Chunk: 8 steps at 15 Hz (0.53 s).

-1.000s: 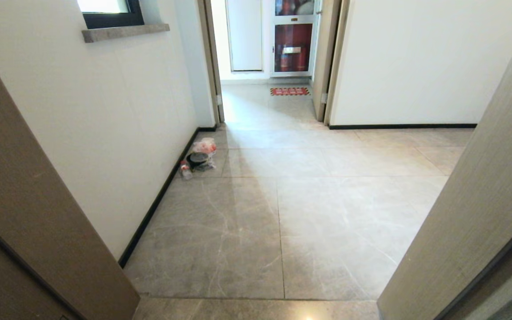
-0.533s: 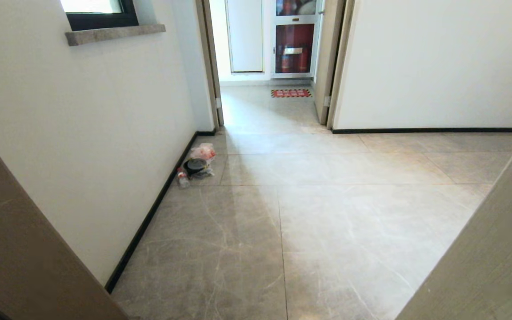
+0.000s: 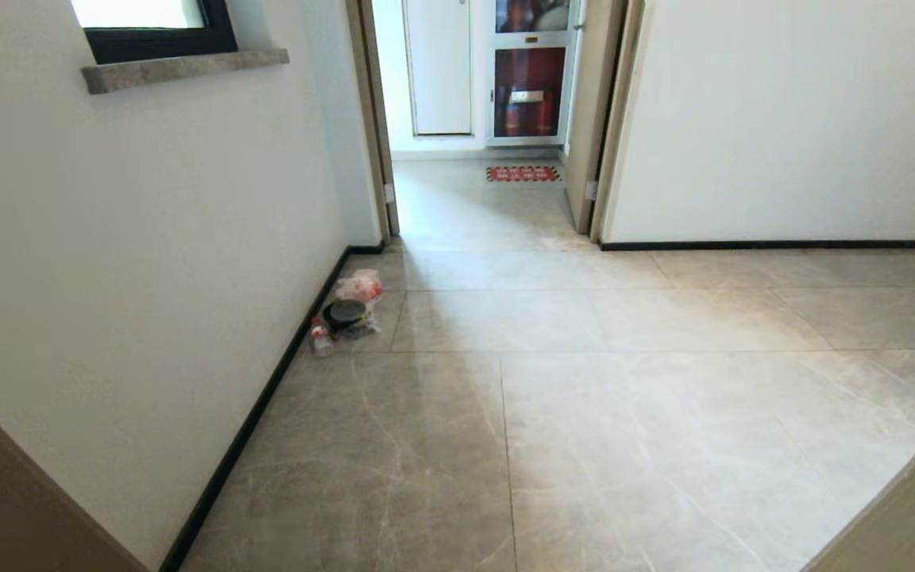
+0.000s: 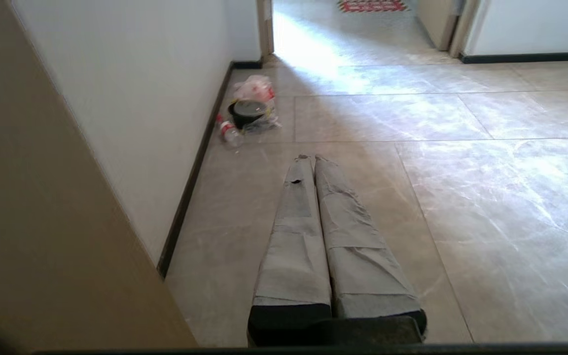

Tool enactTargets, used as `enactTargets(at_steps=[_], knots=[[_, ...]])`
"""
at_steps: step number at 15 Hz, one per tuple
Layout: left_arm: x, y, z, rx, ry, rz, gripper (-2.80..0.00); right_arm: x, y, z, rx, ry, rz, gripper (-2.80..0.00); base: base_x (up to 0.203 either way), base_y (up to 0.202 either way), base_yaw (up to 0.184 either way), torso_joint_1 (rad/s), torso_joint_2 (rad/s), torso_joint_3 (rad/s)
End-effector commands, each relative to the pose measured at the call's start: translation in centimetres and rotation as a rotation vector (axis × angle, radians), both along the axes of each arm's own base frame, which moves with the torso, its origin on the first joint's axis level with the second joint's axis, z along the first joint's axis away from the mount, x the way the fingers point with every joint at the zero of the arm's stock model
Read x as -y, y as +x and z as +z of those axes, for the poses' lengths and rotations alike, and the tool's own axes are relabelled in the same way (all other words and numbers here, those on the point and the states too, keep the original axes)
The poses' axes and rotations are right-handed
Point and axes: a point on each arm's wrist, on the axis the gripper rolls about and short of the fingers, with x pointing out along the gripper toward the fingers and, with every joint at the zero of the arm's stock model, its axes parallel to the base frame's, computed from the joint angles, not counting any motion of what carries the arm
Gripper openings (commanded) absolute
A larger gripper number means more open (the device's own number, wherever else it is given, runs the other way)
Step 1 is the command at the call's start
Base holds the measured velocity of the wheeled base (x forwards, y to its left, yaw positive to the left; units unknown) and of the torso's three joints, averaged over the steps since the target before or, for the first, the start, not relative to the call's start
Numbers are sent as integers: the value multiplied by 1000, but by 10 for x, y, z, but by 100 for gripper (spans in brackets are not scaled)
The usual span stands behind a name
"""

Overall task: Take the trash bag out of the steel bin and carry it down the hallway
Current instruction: Put the trash bag at the door

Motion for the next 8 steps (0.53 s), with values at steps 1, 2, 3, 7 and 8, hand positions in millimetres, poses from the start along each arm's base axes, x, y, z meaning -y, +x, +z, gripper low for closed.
enactTargets(at_steps=[1,2,3,7,8], knots=[[0,0,0,-1,0,0,-280,0,-3,-1,39,0,0,-280,193,0,2,2,-1,2],[0,0,0,-1,0,0,-280,0,-3,-1,39,0,0,-280,192,0,1,4,-4,2],[0,0,0,-1,0,0,-280,0,-3,-1,39,0,0,-280,189,0,1,0,2,2],[0,0,0,-1,0,0,-280,0,-3,-1,39,0,0,-280,194,0,0,2,2,2],[0,0,0,-1,0,0,-280,0,-3,-1,39,0,0,-280,193,0,2,9,1,3]])
